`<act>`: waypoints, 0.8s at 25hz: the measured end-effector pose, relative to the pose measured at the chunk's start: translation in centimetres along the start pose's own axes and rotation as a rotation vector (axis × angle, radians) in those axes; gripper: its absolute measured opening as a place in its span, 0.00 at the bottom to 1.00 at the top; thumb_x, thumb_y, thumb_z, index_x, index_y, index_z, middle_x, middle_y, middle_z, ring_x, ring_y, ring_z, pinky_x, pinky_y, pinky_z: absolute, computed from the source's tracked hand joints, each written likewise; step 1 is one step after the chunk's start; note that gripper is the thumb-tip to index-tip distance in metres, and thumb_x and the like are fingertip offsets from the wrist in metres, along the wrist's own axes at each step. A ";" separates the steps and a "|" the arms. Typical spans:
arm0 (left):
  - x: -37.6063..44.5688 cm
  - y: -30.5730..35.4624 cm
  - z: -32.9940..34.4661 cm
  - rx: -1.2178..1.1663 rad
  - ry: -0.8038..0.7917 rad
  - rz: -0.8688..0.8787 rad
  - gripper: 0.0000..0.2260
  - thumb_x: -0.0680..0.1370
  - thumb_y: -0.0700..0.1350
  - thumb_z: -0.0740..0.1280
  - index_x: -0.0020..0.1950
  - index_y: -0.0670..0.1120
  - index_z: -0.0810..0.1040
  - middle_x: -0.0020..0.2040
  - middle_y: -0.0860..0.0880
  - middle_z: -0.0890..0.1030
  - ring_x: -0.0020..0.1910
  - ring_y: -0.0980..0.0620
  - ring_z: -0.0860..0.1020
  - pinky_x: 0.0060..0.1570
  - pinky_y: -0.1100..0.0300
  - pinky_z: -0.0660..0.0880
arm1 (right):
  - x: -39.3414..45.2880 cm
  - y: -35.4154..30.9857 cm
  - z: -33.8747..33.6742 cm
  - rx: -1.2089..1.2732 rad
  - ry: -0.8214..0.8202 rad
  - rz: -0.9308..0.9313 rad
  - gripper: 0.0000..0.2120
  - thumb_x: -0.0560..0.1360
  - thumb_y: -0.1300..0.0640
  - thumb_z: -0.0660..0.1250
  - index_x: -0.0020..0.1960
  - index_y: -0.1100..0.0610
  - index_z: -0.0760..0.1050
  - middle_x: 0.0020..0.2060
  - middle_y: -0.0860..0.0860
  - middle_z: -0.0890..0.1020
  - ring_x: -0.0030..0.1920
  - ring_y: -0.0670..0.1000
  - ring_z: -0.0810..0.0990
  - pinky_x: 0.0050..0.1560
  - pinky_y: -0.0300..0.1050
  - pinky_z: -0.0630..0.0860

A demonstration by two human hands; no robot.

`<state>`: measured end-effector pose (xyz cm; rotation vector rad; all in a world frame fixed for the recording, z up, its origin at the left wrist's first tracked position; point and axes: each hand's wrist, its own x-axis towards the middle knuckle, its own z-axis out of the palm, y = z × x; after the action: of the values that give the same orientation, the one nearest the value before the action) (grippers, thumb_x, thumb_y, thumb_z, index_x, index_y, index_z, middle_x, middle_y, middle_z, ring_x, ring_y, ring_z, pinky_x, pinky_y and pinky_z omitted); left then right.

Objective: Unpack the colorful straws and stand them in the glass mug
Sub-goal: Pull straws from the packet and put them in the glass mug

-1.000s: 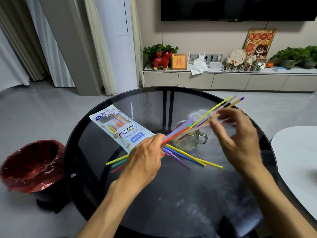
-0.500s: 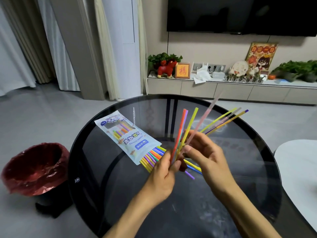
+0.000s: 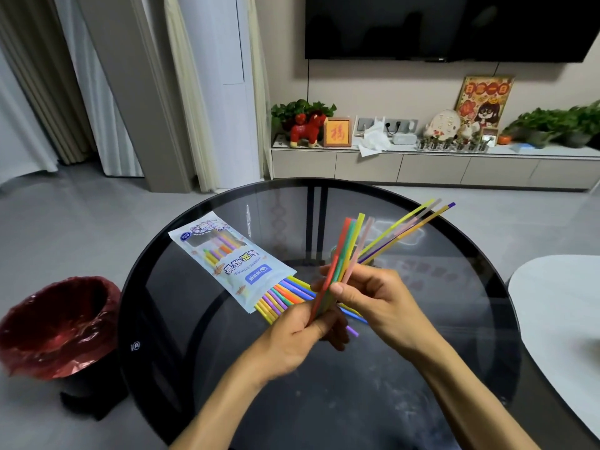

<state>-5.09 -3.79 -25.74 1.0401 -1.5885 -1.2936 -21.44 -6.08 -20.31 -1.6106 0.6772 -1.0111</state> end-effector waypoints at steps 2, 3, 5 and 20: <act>-0.1 0.0 -0.3 0.014 -0.053 -0.047 0.11 0.80 0.46 0.59 0.47 0.43 0.79 0.43 0.45 0.83 0.44 0.46 0.83 0.53 0.50 0.80 | 0.0 0.3 -0.3 -0.017 -0.062 0.032 0.09 0.75 0.62 0.68 0.53 0.65 0.81 0.38 0.54 0.86 0.35 0.51 0.82 0.35 0.48 0.80; -0.2 0.1 -0.4 0.019 -0.073 -0.066 0.11 0.81 0.46 0.59 0.47 0.43 0.79 0.43 0.45 0.83 0.45 0.45 0.83 0.53 0.49 0.79 | 0.1 0.6 -0.4 -0.058 -0.062 0.025 0.08 0.75 0.62 0.69 0.52 0.65 0.81 0.37 0.52 0.85 0.34 0.49 0.83 0.35 0.44 0.80; -0.2 0.2 -0.6 0.011 -0.088 -0.100 0.10 0.81 0.46 0.60 0.48 0.43 0.78 0.42 0.45 0.83 0.42 0.43 0.82 0.50 0.49 0.80 | 0.3 1.2 -0.1 -0.128 -0.030 -0.016 0.08 0.76 0.61 0.69 0.49 0.66 0.82 0.34 0.56 0.84 0.31 0.50 0.82 0.34 0.50 0.80; -0.6 2.5 -4.2 0.002 0.586 -0.122 0.06 0.78 0.48 0.67 0.53 0.53 0.81 0.51 0.49 0.85 0.49 0.55 0.84 0.52 0.58 0.80 | 3.3 -2.3 -6.8 0.357 0.868 0.019 0.05 0.78 0.61 0.67 0.44 0.55 0.79 0.33 0.48 0.86 0.34 0.46 0.84 0.35 0.42 0.83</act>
<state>-1.18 -4.22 -22.77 1.3802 -1.0932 -0.9389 -25.93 -11.50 -16.70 -0.8090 1.0001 -1.7221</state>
